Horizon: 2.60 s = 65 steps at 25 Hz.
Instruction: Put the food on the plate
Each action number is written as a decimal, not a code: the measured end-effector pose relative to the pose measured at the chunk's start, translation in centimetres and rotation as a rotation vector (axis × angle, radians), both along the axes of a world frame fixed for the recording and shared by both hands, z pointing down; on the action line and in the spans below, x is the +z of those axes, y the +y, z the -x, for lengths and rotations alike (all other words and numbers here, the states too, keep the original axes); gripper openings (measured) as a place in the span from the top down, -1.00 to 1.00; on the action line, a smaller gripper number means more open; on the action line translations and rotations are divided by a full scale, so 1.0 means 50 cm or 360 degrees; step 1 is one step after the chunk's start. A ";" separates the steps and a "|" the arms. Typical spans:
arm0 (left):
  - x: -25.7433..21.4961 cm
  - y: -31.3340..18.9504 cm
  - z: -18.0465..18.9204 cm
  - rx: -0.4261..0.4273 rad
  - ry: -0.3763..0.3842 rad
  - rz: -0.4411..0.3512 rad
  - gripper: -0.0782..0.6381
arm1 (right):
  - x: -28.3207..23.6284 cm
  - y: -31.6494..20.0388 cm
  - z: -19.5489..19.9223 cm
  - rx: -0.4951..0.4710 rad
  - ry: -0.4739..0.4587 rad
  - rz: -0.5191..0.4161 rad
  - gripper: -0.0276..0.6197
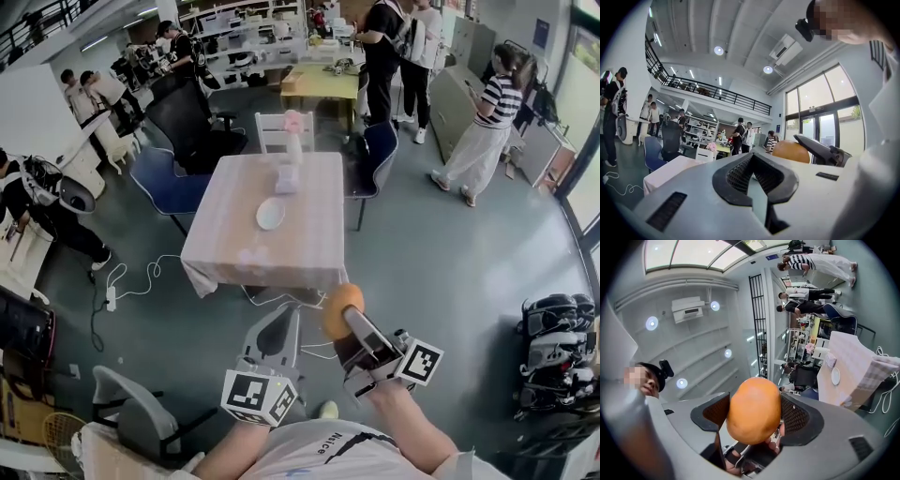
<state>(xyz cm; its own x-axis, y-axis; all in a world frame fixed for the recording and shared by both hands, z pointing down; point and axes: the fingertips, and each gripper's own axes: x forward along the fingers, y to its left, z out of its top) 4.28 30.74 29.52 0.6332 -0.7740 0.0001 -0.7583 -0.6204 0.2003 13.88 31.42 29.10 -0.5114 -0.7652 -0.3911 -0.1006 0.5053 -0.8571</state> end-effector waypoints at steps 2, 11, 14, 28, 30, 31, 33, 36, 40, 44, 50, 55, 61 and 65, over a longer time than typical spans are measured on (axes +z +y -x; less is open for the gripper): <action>0.008 -0.023 0.008 0.0000 0.0000 0.0011 0.76 | 0.009 -0.025 0.010 -0.0003 0.0005 0.0015 -0.07; 0.038 -0.203 0.074 -0.0044 -0.0008 0.0046 0.76 | 0.036 -0.206 0.078 -0.0038 0.0044 0.0055 -0.07; 0.055 -0.289 0.106 -0.0051 -0.0021 0.0055 0.76 | 0.051 -0.290 0.112 -0.0044 0.0058 0.0069 -0.07; 0.126 -0.597 0.174 0.0081 -0.0035 0.0145 0.76 | 0.108 -0.584 0.188 0.0069 0.0082 0.0177 -0.07; 0.137 -0.620 0.168 0.0093 -0.0038 0.0160 0.76 | 0.120 -0.609 0.180 0.0083 0.0095 0.0195 -0.07; 0.143 -0.632 0.165 0.0094 -0.0040 0.0166 0.76 | 0.126 -0.622 0.175 0.0088 0.0102 0.0203 -0.07; 0.153 -0.659 0.161 0.0090 -0.0042 0.0181 0.76 | 0.139 -0.651 0.168 0.0093 0.0114 0.0222 -0.07; 0.170 -0.701 0.154 0.0079 -0.0044 0.0197 0.76 | 0.168 -0.704 0.160 0.0081 0.0131 0.0253 -0.07; 0.203 -0.779 0.148 0.0025 -0.0049 0.0230 0.76 | 0.222 -0.796 0.156 0.0011 0.0207 0.0285 -0.07; 0.246 -0.864 0.147 -0.0044 -0.0079 0.0282 0.76 | 0.290 -0.892 0.162 -0.0093 0.0355 0.0300 -0.07; 0.333 -0.948 0.152 -0.0130 -0.0127 0.0398 0.76 | 0.469 -0.990 0.179 -0.0223 0.0440 0.0564 -0.07; 0.409 -0.998 0.166 -0.0175 -0.0154 0.0485 0.76 | 0.597 -1.037 0.203 -0.0281 0.0712 0.0662 -0.07; 0.507 -1.040 0.165 -0.0198 -0.0158 0.0593 0.76 | 0.704 -1.068 0.218 -0.0338 0.0881 0.0729 -0.07; 0.563 -1.052 0.162 -0.0206 -0.0182 0.0653 0.76 | 0.755 -1.073 0.225 -0.0350 0.1028 0.0748 -0.07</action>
